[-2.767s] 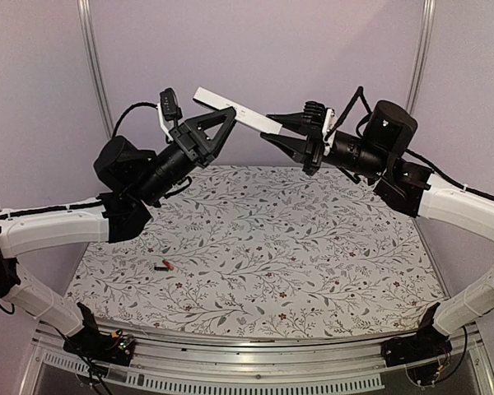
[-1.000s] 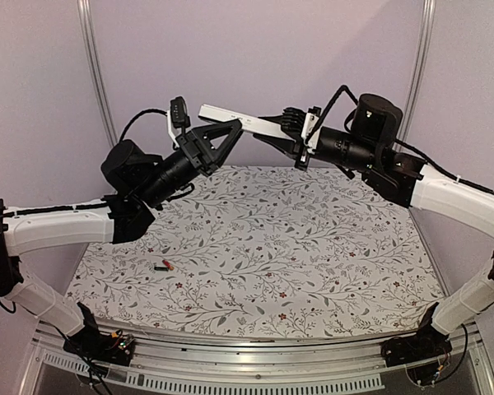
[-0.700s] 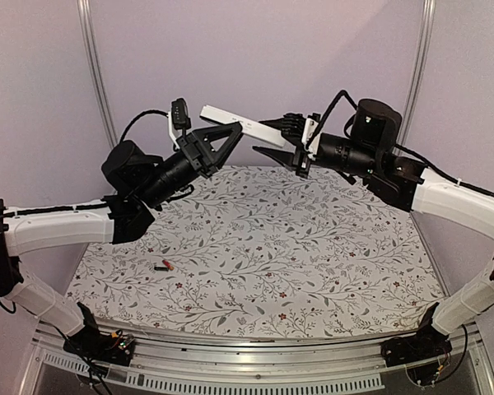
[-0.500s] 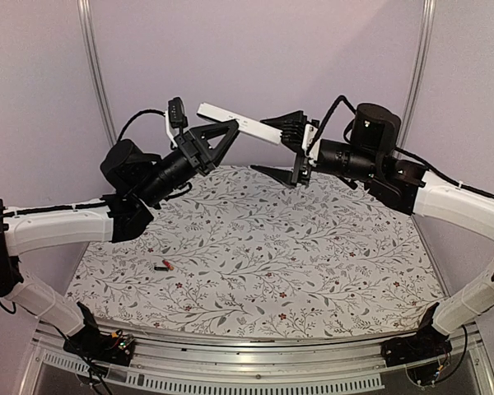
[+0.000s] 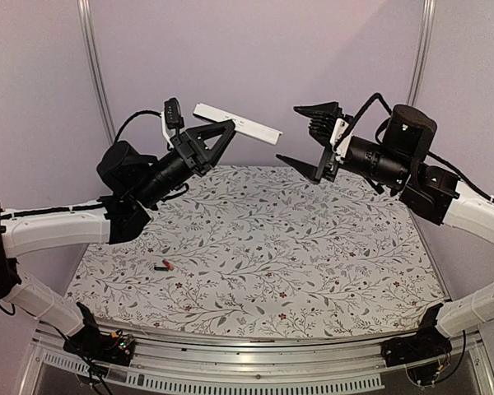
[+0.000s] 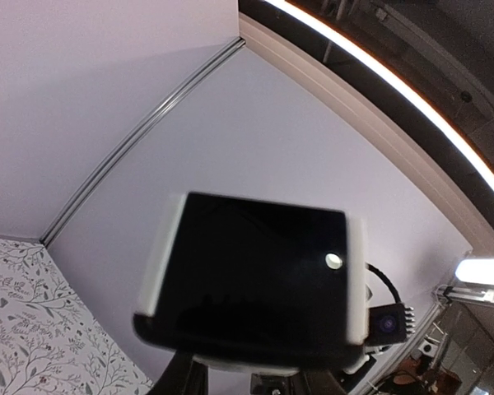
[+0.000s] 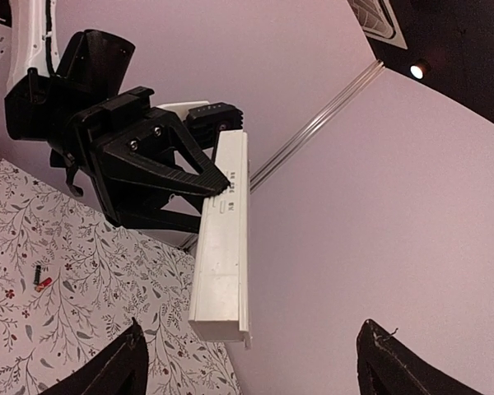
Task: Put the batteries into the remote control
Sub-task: Remove the battery cover from the remote control.
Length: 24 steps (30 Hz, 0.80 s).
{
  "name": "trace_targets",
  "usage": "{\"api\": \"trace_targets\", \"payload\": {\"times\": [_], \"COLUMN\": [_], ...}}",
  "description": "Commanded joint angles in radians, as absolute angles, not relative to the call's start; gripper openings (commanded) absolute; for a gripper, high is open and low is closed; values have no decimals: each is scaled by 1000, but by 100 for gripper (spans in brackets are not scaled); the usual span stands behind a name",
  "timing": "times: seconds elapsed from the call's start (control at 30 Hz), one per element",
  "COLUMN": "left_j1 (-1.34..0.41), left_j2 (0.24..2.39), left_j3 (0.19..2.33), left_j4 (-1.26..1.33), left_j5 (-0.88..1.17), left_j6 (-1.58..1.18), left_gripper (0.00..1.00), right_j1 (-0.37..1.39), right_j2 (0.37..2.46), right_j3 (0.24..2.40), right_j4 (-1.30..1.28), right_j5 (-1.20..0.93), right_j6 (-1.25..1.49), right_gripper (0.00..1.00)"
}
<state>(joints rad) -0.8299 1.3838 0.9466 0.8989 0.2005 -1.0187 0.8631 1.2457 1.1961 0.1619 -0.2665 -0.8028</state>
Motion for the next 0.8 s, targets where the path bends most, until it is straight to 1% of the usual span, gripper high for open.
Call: {"api": "trace_targets", "payload": {"times": [0.0, 0.17, 0.27, 0.5, 0.6, 0.77], "left_j1": [-819, -818, -818, -818, -818, -818], "left_j2": [1358, 1359, 1360, 1361, 1362, 1365], "left_j3": [928, 928, 928, 928, 927, 925], "left_j4": [924, 926, 928, 927, 927, 927], "left_j5": [200, 199, 202, 202, 204, 206], "left_j6": [-1005, -1005, -1008, -1008, -1008, -1009], "left_gripper": [0, 0, 0, 0, 0, 0], "right_j1": [862, 862, 862, 863, 862, 862], "right_j2": [1190, 1177, 1204, 1241, 1254, 1262], "right_j3": [1166, 1171, 1187, 1202, 1206, 1206], "right_j4": [90, 86, 88, 118, 128, 140], "right_j5": [-184, -174, -177, -224, -229, -229], "right_j6": [-825, -836, -841, -838, -832, -832], "right_gripper": [81, 53, 43, 33, 27, 24]}}
